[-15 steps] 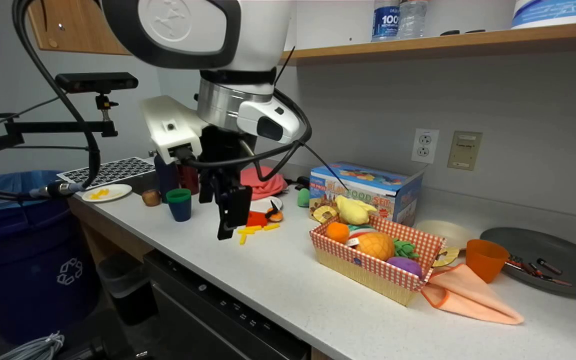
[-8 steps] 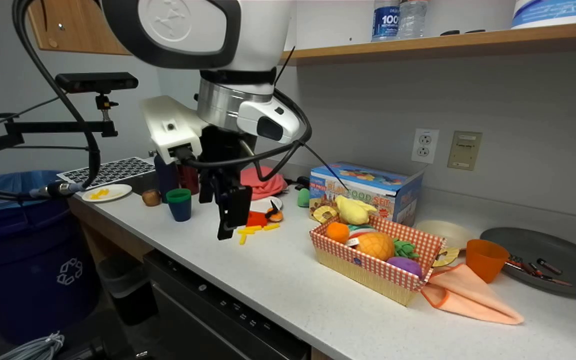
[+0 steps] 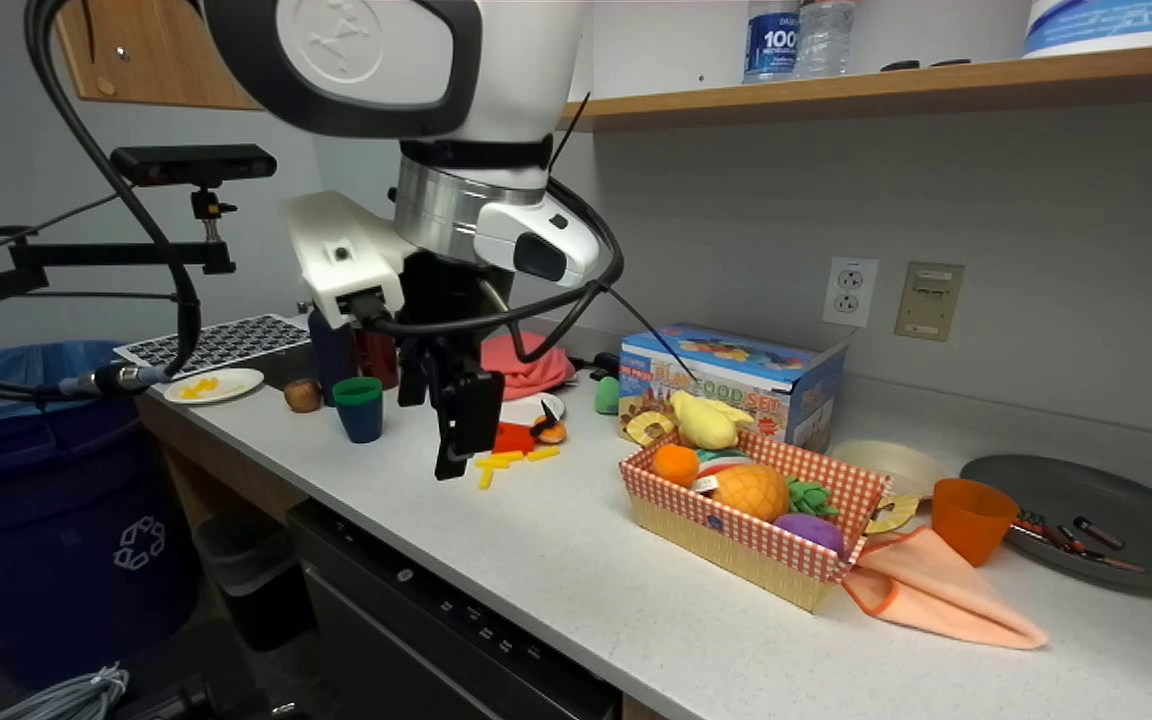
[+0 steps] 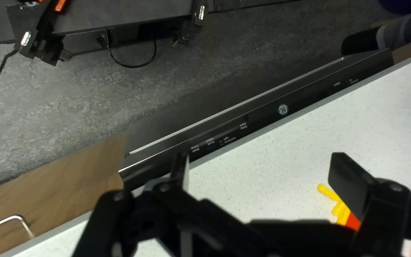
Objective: Close the cabinet door
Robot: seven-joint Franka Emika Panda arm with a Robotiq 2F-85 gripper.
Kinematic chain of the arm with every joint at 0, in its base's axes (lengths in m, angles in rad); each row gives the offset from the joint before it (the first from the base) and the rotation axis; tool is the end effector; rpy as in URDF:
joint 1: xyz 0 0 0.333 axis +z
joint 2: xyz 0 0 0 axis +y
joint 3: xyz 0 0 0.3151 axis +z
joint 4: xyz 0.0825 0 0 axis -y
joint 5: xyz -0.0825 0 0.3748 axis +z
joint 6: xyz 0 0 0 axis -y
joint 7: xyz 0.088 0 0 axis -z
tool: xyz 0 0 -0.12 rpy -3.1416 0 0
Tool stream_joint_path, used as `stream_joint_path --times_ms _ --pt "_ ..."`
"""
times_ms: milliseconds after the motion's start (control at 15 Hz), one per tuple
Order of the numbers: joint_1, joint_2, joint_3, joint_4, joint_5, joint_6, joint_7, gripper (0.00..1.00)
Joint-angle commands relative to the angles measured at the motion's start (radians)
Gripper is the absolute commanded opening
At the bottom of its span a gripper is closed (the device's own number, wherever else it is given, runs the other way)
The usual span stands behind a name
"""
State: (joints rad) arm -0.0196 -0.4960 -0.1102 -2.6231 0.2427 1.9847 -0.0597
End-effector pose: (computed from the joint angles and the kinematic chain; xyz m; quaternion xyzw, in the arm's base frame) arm 0.3551 -0.0267 0.3921 -0.9849 0.0827 0.0613 0.1388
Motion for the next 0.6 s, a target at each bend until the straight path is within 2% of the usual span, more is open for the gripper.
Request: stream_joint_path --times_ms 0,533 --pt "-0.009 0.001 0.008 0.001 0.003 -0.003 -0.003 1.00" --pt "-0.009 0.001 0.008 0.001 0.003 -0.003 -0.003 1.00"
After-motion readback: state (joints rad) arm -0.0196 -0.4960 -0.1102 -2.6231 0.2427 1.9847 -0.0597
